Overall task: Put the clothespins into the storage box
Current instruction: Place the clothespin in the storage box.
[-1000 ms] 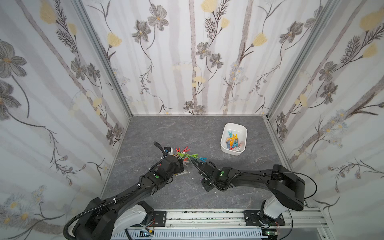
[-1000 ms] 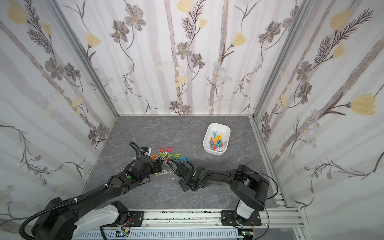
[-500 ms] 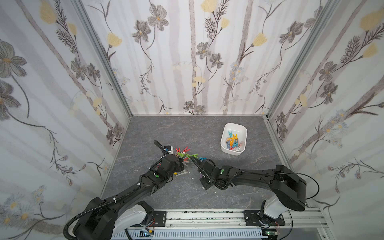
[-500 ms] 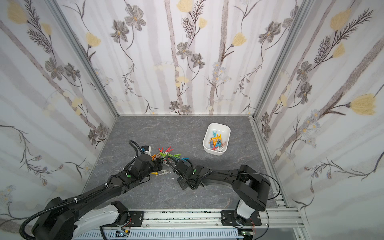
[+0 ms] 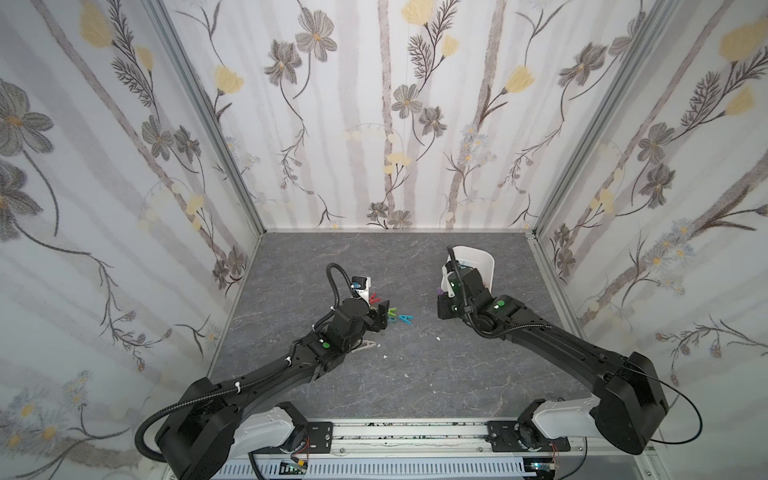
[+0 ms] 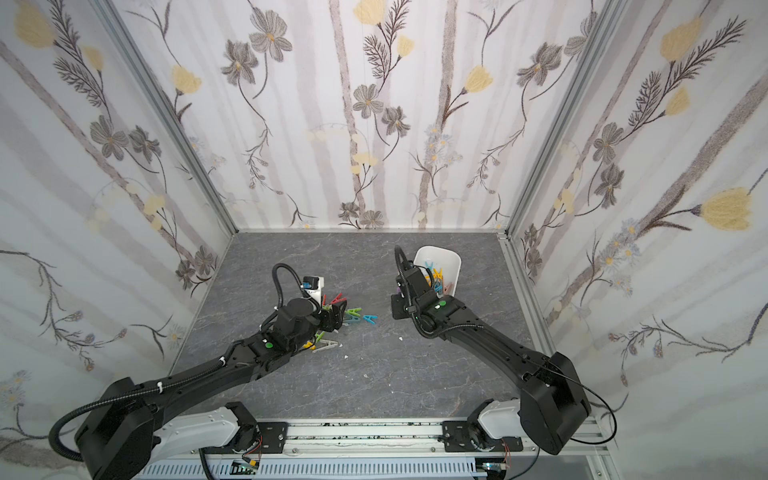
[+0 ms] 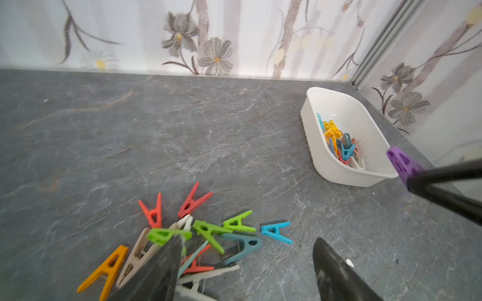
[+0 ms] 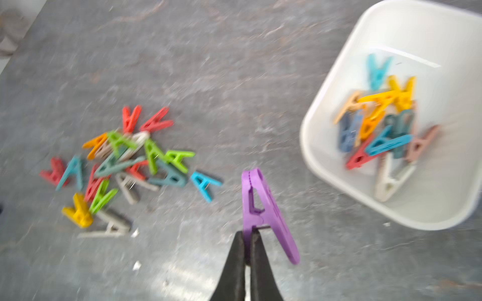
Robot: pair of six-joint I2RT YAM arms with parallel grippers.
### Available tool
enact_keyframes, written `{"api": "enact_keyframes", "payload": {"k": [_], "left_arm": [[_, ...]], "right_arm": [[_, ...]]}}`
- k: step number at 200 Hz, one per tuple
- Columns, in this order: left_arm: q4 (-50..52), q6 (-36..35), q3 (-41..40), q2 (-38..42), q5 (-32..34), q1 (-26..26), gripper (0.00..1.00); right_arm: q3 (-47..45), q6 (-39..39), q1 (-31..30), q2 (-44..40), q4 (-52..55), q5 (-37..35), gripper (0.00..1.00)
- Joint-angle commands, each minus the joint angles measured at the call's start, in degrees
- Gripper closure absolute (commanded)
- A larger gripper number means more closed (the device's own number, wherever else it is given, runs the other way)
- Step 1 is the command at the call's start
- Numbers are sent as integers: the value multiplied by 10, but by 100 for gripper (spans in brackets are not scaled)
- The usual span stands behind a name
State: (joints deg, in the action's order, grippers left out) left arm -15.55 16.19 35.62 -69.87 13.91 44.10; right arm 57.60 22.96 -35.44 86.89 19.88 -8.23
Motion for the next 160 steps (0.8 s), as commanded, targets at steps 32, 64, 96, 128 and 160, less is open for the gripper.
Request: {"api": "enact_keyframes", "payload": {"k": [32,64,96,128,160], "left_arm": [[-85,-54,118,-174,-15,44,20],[-38,-45,206,-274,-41,48,20],[-5,-25,248,-321,-61,47,20],[-5,-8,242,-318,-63,46,20],[-4,1,230,-299,-65,35,20]], "right_arm": [[37,31,157,92,-90,71,94],[91,34,197,179,-112,115,94],[146,31,207,242,-110,137,90],[179,31,207,260,-99,145,72],[182,29,200,235,-84,140,72]]}}
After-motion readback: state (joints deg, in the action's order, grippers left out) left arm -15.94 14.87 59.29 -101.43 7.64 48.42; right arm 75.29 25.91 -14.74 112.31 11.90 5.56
